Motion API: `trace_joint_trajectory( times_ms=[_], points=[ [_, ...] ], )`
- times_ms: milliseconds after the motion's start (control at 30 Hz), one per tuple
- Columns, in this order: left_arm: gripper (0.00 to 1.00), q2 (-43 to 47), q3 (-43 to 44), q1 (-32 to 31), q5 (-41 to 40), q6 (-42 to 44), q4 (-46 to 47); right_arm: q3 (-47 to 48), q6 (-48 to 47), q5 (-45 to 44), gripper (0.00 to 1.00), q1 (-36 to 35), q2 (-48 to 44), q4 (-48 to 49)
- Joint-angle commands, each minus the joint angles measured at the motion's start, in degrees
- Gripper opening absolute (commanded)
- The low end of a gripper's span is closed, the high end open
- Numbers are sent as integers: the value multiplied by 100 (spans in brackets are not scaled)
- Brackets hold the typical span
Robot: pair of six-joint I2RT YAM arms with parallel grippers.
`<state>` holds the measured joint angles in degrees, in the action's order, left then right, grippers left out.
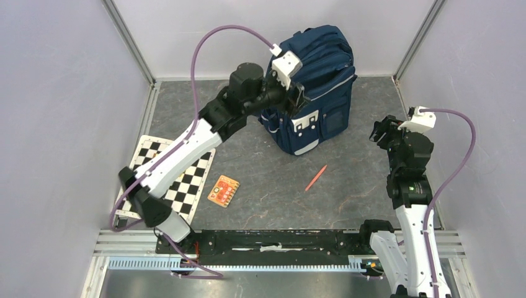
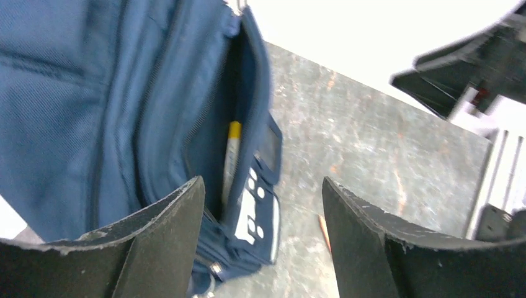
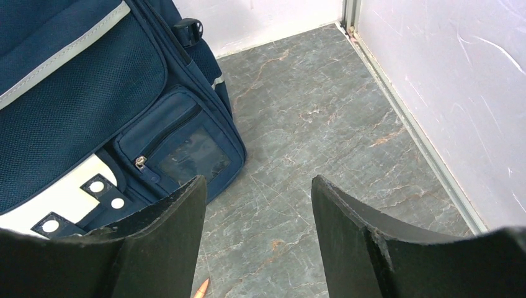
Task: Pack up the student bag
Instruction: Pick up the stationery from the center of the board.
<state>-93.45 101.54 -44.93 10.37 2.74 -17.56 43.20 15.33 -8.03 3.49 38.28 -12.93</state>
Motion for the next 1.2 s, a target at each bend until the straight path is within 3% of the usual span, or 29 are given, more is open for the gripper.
trace_joint_trajectory(
  times_ms=[0,133,333,633,833,1000,1167],
  points=[
    [75,1007,-918,-519,-363,-391,-24,-42,84,50,68,12,-84,268],
    [75,1590,-2405,-1032,-1010,-694,157,-123,127,120,68,13,-144,243],
    [72,1270,-3192,-1415,-1294,-448,71,-92,95,217,68,12,-212,81],
    [65,-172,-3213,-2028,-798,-535,310,-232,280,50,68,12,-714,-273],
    [61,-976,-3028,-2048,-932,-843,526,-155,244,-72,68,12,-923,-590],
    [59,-1850,-2309,-2044,-716,-1137,141,-179,145,-132,69,12,-1002,-710],
    [55,-2125,-2146,-2039,-1005,-1171,15,-158,130,-163,69,14,-1012,-736]
  ],
)
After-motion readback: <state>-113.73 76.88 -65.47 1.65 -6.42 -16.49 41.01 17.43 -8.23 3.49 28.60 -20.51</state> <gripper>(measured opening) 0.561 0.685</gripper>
